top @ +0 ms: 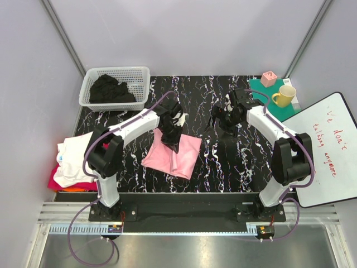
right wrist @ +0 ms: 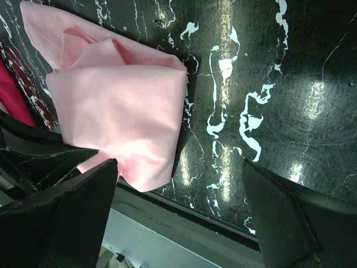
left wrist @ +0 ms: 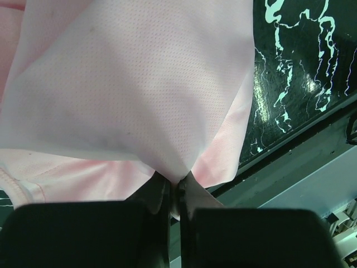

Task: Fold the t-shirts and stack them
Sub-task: Fold the long partially folded tshirt into a neat square, then put the neatly folded tshirt into the corner of the board with the left arm

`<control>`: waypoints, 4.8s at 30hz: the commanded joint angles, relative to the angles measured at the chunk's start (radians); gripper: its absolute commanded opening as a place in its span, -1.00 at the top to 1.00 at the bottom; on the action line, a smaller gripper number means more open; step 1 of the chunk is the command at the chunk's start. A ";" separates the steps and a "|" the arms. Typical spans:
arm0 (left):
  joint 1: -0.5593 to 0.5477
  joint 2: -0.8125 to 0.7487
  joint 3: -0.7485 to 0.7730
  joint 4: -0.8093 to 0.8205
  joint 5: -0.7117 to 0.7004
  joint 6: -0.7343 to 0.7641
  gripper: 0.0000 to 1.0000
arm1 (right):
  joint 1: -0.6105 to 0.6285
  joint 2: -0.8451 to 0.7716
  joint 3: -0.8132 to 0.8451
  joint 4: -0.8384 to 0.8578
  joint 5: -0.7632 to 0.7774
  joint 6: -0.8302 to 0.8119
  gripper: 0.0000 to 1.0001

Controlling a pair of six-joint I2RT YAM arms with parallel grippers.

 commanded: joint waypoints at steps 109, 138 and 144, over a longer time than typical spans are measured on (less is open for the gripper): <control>0.552 -0.207 -0.313 0.190 0.302 -0.018 -0.74 | 0.002 0.056 -0.055 0.067 -0.102 0.014 -1.00; 0.567 -0.098 -0.274 0.113 0.081 0.064 -0.98 | 0.003 0.122 0.008 0.069 -0.125 0.019 -0.99; 0.564 -0.061 -0.275 0.121 0.150 0.075 -0.98 | 0.003 0.131 0.015 0.069 -0.131 0.014 -0.99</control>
